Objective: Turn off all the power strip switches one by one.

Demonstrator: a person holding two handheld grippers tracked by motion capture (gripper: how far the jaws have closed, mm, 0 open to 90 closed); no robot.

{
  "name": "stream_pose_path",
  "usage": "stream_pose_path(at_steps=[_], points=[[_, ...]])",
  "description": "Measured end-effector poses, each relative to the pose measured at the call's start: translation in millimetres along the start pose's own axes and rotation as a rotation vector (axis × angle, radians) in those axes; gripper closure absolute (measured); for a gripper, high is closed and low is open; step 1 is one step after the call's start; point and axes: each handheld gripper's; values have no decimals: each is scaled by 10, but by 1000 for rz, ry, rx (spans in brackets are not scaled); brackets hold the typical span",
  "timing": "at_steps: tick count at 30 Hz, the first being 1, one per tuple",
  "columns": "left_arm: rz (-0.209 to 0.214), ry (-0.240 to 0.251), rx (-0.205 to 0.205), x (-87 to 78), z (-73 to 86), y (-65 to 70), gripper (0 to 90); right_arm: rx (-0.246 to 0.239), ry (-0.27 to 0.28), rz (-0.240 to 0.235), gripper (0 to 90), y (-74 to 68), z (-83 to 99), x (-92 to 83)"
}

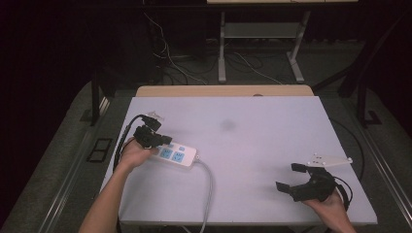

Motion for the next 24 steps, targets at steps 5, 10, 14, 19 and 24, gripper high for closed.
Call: stream_pose_path(at_steps=[5, 10, 14, 19, 24], points=[[4, -7, -11, 41, 19, -1, 891, -1, 0, 0, 7, 0, 1, -1], [5, -16, -9, 83, 34, -1, 891, -1, -1, 0, 7, 0, 2, 0], [12, -17, -15, 106, 28, 6, 891, 1, 0, 2, 7, 0, 3, -5], [26, -28, -41, 111, 29, -18, 891, 2, 0, 5, 7, 0, 2, -11], [17, -28, -31, 110, 23, -4, 892, 3, 2, 7, 7, 0, 1, -18]])
Point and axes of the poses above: each handheld gripper's, and its own axes: x roughly forward along the jaws, z roughly out of its underside, y roughly to its right, and after that the axes turned 15 degrees about -z, right-handed
